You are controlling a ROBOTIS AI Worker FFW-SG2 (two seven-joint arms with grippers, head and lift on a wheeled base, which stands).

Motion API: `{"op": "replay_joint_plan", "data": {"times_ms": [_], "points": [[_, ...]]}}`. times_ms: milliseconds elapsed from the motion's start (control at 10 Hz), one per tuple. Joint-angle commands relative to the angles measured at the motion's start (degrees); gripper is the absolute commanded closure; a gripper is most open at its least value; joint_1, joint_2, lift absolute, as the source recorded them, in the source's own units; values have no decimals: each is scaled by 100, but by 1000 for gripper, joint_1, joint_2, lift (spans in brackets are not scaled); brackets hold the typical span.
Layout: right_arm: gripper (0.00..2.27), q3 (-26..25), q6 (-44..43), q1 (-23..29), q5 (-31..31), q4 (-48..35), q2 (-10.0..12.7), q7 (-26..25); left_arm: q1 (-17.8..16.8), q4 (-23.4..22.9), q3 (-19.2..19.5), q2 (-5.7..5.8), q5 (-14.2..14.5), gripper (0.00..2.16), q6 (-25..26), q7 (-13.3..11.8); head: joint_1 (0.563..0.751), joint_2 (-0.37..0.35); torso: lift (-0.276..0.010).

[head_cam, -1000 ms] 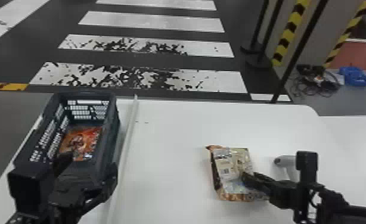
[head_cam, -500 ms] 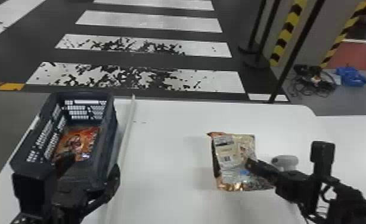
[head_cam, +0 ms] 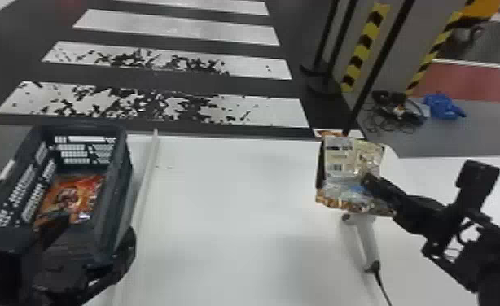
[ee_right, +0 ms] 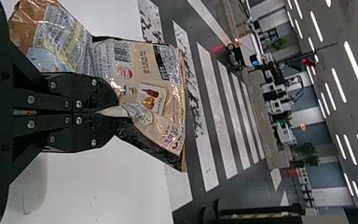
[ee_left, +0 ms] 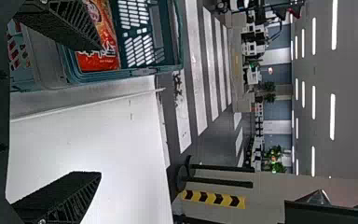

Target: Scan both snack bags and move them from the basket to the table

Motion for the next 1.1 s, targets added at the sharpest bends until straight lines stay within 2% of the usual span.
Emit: {"op": "replay_joint_plan", "data": {"times_ms": [0,200,400,600,700,1000], "points": [[2253,-211,-378,-364,72,591,-103,-202,-17,18,4,3,-11,26,13,0,695,-207,-98],[2253,-220,-888,-830,169,1479,-349,-870,-52,62,4,29,-11,26,13,-18,695,-285,-98],[2253,-114,-2013,-1138,389,2279,-419,-1591,-70,71,39,64,15,26,48,-18,695,-331,-98],[2253,395,-3296,-1366,872,3035,-455,-2971,-167,202,39,73,59,26,48,-71,695,-350,-98],[2253,518,-3472,-1586,1030,3465,-472,-3489,-202,220,30,82,76,26,48,-71,695,-350,-98],[2253,536,-3788,-2069,1233,4458,-534,-4447,-263,220,39,179,138,26,48,-79,695,-350,-98]]}}
